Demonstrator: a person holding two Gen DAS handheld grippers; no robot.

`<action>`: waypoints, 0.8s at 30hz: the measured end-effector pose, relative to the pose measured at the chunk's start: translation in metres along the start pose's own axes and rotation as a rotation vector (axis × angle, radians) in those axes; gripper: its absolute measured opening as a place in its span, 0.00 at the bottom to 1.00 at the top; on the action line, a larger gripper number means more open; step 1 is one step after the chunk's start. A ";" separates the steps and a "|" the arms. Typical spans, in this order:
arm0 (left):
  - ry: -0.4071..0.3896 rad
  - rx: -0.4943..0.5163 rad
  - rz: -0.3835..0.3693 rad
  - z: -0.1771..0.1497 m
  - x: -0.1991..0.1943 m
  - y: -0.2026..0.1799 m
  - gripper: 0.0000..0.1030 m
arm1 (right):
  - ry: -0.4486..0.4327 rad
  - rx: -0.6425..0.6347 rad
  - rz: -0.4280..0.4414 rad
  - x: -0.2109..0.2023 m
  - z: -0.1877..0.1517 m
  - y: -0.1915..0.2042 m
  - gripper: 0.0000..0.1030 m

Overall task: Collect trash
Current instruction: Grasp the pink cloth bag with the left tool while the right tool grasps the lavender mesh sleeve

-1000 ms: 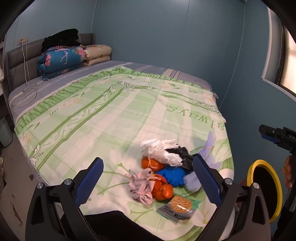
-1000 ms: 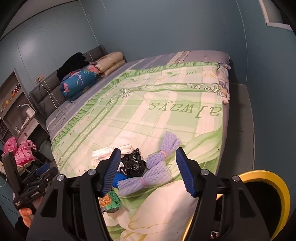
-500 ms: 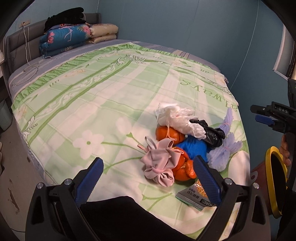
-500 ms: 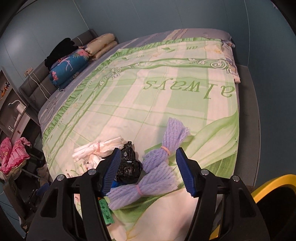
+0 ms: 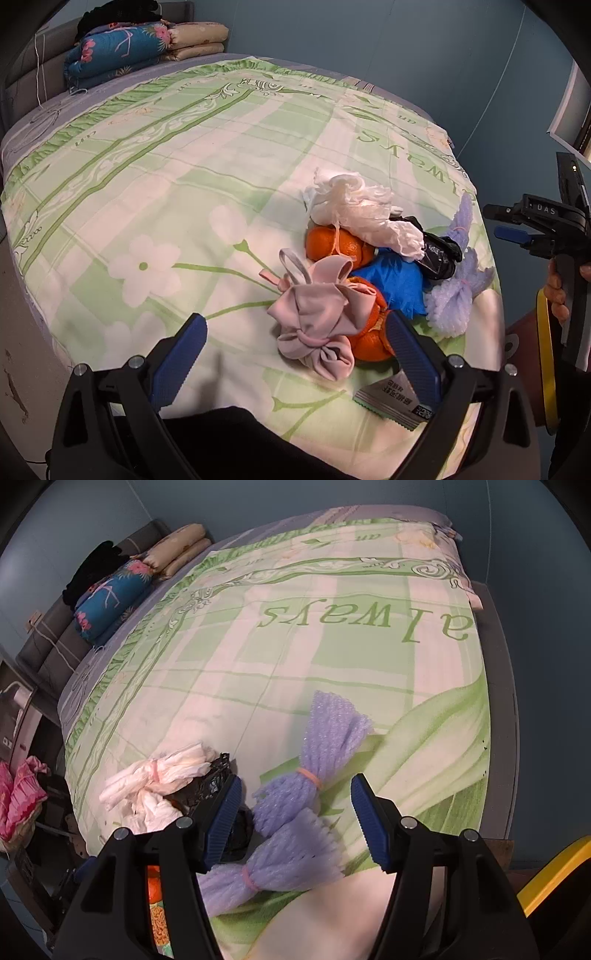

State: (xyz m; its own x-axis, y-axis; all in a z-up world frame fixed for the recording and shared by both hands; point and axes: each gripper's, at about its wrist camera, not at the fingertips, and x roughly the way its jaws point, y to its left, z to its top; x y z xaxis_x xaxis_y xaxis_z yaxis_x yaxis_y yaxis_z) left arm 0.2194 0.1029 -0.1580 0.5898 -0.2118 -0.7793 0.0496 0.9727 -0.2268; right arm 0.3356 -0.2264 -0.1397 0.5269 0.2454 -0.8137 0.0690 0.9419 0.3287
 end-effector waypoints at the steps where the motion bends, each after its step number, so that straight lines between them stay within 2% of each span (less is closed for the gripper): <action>1: 0.001 -0.003 -0.004 0.001 0.001 0.001 0.91 | 0.005 0.010 0.002 0.002 0.001 -0.002 0.57; 9: 0.015 -0.004 -0.016 0.002 0.012 -0.001 0.90 | 0.054 0.021 -0.013 0.023 0.011 0.000 0.57; 13: 0.033 0.002 -0.020 0.002 0.019 -0.002 0.81 | 0.099 0.014 -0.033 0.038 0.011 0.005 0.55; 15: 0.037 0.001 -0.022 0.001 0.021 -0.002 0.69 | 0.113 0.006 -0.059 0.046 0.011 0.009 0.52; 20: 0.034 -0.004 -0.049 -0.001 0.023 -0.002 0.48 | 0.137 -0.010 -0.090 0.061 0.013 0.015 0.40; 22: 0.034 -0.008 -0.064 -0.002 0.023 -0.001 0.38 | 0.148 -0.017 -0.100 0.065 0.014 0.017 0.26; 23: 0.035 -0.009 -0.074 -0.002 0.024 -0.002 0.31 | 0.150 -0.022 -0.112 0.067 0.014 0.019 0.25; 24: 0.035 -0.007 -0.082 -0.002 0.023 -0.002 0.28 | 0.151 -0.028 -0.119 0.067 0.014 0.021 0.22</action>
State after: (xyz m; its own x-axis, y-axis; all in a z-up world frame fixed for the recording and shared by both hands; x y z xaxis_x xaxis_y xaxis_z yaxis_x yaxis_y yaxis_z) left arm 0.2313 0.0960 -0.1770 0.5555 -0.2941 -0.7778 0.0910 0.9512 -0.2947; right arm 0.3845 -0.1934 -0.1806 0.3835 0.1619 -0.9093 0.0985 0.9717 0.2145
